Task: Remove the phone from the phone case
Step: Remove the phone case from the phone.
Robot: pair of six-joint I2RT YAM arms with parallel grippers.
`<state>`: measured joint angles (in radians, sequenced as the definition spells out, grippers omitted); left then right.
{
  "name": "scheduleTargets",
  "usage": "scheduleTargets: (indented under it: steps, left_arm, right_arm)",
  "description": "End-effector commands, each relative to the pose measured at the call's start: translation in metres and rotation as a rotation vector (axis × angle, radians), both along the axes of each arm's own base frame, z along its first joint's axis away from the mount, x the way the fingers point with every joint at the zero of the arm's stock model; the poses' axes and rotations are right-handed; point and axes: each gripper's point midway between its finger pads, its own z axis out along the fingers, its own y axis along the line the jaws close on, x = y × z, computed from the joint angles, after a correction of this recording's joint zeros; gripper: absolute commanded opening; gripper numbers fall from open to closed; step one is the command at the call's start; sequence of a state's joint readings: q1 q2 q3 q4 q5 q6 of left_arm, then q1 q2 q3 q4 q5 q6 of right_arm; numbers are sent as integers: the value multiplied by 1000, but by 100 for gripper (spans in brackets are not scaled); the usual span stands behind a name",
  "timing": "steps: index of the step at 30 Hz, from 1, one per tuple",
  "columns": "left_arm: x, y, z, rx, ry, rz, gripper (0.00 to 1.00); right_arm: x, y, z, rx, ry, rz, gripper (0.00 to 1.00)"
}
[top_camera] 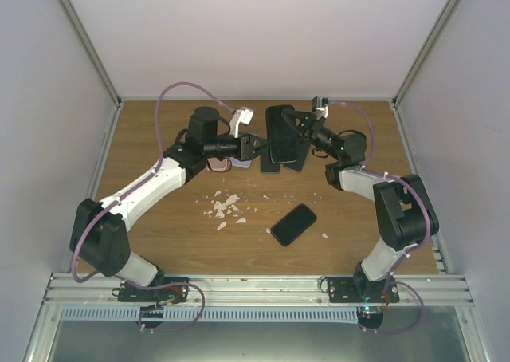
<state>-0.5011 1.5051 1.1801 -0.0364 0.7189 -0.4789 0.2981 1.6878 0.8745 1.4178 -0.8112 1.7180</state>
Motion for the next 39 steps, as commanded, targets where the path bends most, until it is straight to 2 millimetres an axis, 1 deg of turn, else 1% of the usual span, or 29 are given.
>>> scheduleTargets:
  steps: [1,2,3,5,6,8,9,12,14,16,19,21,24,27,28,29,30,31,34,37,39]
  left_arm:
    - [82,58,-61,234,14,444,29]
    - [81,54,-59,200,24,418,30]
    - [77,45,-52,124,30,351,31]
    - [64,29,-33,-49,45,202,29]
    - [55,20,-20,-119,29,128,28]
    - [38,7,2,-222,13,20,28]
    - [32,3,15,-263,-20,-20,28]
    - [23,-2,31,-319,-27,-72,28]
    - [23,0,33,-336,-14,-72,26]
    - [22,3,33,-349,3,-68,20]
    - [14,8,36,-367,-2,-81,12]
    - [9,11,40,-376,-11,-92,10]
    - [1,14,48,-383,-34,-110,10]
    - [2,14,51,-385,-35,-102,11]
    - [3,15,51,-384,-32,-97,8]
    - [4,14,50,-382,-25,-93,3]
    - [6,15,48,-378,-15,-87,0]
    - [7,15,46,-375,-5,-82,0]
    - [8,20,41,-372,14,-67,0]
    - [9,29,38,-373,37,-47,0]
    - [8,34,38,-375,41,-38,0]
  right_arm:
    - [-96,34,52,49,-176,325,0]
    - [-96,35,52,51,-175,327,0]
    - [-97,35,53,53,-176,329,0]
    - [-97,37,50,52,-176,330,0]
    - [-96,38,48,49,-175,329,0]
    - [-94,40,40,36,-167,324,1]
    - [-92,41,35,27,-165,319,1]
    - [-87,44,17,-7,-148,301,1]
    - [-81,45,3,-31,-118,284,1]
    - [-76,47,-10,-51,-92,269,1]
    - [-67,44,-23,-74,-63,248,1]
    - [-61,42,-28,-81,-42,238,1]
    - [-56,39,-33,-82,-14,230,0]
    - [-55,41,-36,-85,-1,232,1]
    - [-55,41,-37,-86,1,231,1]
    - [-55,41,-38,-90,2,232,1]
    - [-54,41,-39,-96,1,233,2]
    - [-53,40,-40,-101,1,230,4]
    - [-44,32,-43,-128,0,206,15]
    - [-32,21,-53,-166,38,167,27]
    - [-26,16,-58,-185,55,147,32]
